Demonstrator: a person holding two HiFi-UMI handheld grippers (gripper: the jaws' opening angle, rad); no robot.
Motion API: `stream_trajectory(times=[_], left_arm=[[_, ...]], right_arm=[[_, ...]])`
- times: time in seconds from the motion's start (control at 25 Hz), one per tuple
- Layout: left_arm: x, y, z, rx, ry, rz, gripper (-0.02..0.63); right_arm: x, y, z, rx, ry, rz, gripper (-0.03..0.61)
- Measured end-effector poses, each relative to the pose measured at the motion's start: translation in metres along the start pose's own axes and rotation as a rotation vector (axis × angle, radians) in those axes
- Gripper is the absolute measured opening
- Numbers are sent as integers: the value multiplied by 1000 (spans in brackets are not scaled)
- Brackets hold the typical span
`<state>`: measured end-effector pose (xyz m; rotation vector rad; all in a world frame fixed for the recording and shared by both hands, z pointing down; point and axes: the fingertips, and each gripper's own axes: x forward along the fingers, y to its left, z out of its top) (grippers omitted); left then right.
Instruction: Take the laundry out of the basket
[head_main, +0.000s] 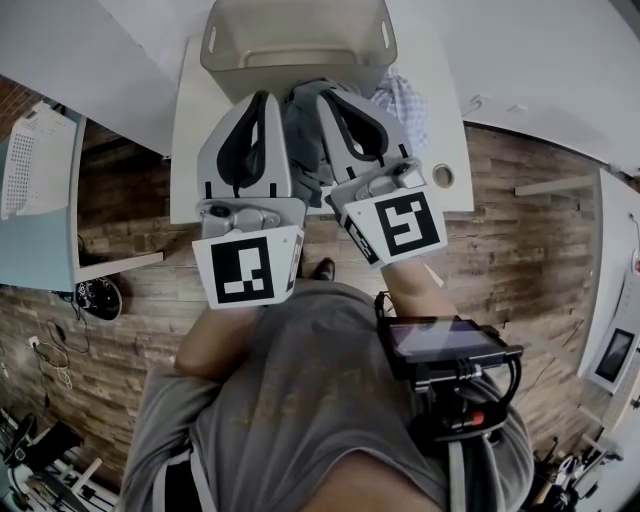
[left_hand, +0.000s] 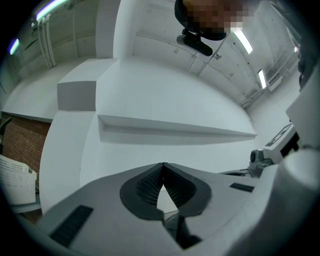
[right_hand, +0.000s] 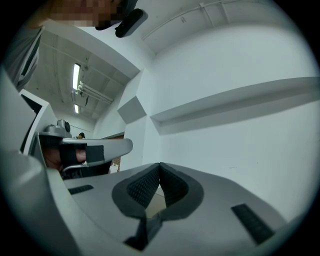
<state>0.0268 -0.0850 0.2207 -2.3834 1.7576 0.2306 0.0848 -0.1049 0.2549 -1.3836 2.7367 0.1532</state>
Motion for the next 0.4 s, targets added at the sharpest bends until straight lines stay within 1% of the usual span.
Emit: stream_trajectory(times=[0.4], left_arm=[[1, 0, 0, 1, 2, -6, 8]], right_arm=[[2, 0, 0, 1, -1, -1, 8]])
